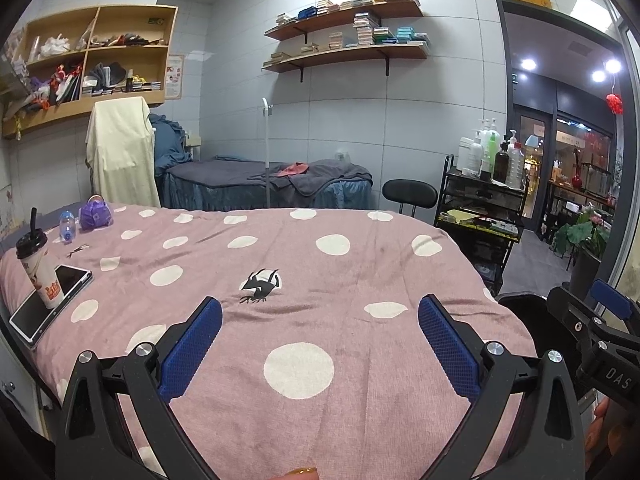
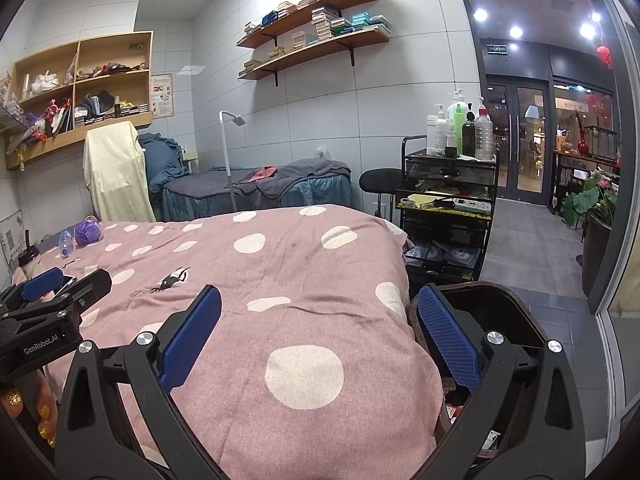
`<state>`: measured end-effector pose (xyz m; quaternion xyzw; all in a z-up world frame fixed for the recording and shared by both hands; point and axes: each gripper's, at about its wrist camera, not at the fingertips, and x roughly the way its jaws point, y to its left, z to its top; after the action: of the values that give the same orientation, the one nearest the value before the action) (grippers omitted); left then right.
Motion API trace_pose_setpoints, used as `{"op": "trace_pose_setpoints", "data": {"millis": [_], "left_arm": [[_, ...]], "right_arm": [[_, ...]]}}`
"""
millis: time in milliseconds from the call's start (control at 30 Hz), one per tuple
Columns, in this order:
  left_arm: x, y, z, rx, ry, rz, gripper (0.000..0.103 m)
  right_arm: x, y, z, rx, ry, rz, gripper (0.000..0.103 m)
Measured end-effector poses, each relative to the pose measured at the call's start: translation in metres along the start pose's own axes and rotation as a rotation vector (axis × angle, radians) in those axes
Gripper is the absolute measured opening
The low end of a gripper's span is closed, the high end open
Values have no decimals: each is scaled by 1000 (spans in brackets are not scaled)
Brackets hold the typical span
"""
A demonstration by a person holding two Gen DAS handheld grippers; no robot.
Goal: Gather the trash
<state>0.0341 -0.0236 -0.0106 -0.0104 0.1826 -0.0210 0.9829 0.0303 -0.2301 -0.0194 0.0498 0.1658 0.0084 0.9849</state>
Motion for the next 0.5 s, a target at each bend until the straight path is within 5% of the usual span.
{"op": "trace_pose_setpoints", "data": {"millis": [500], "left_arm": [[-1,-3,1,-13,8,-2,97]], "right_arm": [[1,-1,-2,7,13,-8,97]]}}
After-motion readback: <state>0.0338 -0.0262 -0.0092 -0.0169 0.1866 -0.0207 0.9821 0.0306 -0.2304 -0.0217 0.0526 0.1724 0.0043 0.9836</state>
